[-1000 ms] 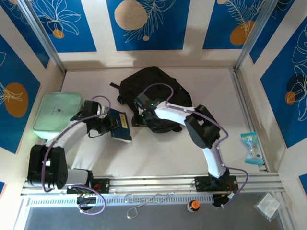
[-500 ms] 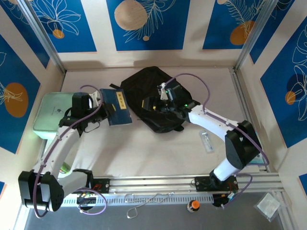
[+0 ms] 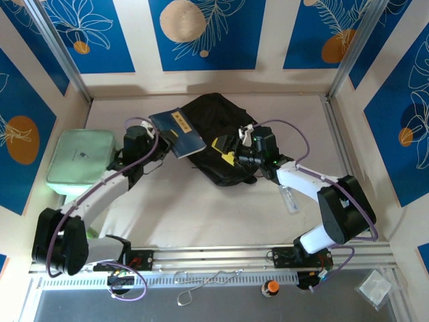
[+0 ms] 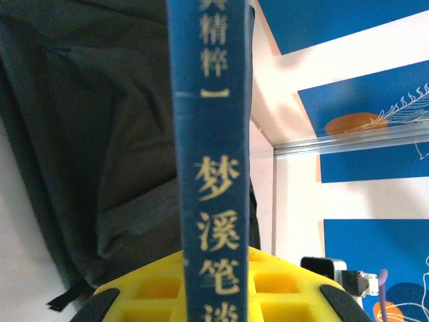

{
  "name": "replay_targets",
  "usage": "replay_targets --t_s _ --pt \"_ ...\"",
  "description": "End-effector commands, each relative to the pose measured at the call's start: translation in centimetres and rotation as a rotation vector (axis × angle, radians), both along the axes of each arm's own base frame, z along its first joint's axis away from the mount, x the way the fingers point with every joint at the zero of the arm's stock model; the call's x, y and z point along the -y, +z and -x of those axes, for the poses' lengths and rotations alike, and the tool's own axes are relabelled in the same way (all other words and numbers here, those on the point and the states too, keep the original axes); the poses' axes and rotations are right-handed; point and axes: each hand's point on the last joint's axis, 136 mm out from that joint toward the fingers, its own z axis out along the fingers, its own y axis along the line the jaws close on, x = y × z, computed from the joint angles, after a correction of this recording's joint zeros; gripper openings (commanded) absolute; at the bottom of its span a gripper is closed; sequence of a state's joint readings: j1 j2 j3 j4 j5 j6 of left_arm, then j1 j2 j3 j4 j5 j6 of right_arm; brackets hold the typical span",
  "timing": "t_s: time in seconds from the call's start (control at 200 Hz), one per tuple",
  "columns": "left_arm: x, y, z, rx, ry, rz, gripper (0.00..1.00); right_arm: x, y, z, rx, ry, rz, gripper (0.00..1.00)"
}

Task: Pack the student bag
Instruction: Pass the book.

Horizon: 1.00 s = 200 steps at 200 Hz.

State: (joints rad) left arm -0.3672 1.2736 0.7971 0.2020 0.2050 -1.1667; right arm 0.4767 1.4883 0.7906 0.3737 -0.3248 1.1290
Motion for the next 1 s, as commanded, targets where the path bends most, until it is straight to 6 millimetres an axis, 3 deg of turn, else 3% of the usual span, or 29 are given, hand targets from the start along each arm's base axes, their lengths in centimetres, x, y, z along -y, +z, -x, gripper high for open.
replay_targets --t_s 0.0,0.56,0.765,0.995 --pt "0.9 3.9 -1.6 0.115 0.085 0.095 0.00 -1.0 2.3 0.3 0.002 0.023 -0.134 0.89" --pt "4.1 4.6 -0.2 0.121 0.138 0.266 0.00 -5.3 4.5 -1.3 -0.055 -0.042 -0.240 0.87" --pt "4.4 4.3 -0.2 0.113 0.126 0.269 0.00 -5.6 4.7 -2.1 -0.038 -0.074 -0.288 0.58" --pt "4.4 4.0 -0.3 0.107 0.123 0.237 0.00 -6.4 5.2 -2.5 -0.030 -0.044 -0.317 0.43"
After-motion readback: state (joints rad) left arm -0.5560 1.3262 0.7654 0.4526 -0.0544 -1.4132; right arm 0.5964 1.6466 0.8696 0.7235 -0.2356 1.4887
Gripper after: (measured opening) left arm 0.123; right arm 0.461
